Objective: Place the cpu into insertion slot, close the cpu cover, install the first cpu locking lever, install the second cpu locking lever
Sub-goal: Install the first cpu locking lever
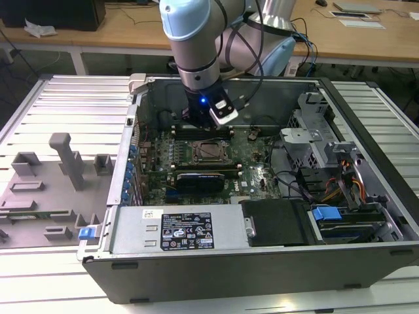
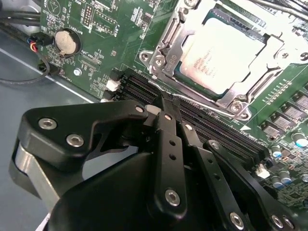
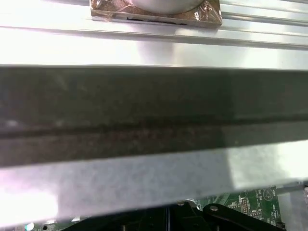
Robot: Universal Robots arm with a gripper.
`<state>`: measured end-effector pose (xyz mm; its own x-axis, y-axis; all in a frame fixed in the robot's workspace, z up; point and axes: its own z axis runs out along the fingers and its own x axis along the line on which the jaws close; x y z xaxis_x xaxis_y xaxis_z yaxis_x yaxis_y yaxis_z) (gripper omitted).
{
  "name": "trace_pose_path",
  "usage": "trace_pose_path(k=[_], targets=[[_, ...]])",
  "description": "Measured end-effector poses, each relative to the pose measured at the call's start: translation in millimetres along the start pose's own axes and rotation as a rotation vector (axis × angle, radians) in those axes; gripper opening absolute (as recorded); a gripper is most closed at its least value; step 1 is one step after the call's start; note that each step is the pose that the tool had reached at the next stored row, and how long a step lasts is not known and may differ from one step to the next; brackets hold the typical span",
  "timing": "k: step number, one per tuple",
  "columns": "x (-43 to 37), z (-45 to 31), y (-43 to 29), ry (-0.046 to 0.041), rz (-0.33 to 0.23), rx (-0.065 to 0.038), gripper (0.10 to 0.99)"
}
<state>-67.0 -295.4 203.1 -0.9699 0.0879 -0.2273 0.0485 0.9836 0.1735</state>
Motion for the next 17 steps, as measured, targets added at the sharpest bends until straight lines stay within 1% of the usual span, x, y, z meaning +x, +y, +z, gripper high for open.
trace_pose_path(k=[1,2,7,13,17], targets=[[0.1,0.5,-0.1,-0.0012,0.006,0.004,0.106],[0.1,0.5,-0.1,-0.0015,0.007,0.005,0.106],[0.1,0.5,-0.4,-0.0018,0.008,0.006,0.106],[0.1,0.4,-1.6,-0.0047,0.025,0.01,0.106],[0.5,2.0,-1.8,-0.0111,0.06,0.018,0.106]])
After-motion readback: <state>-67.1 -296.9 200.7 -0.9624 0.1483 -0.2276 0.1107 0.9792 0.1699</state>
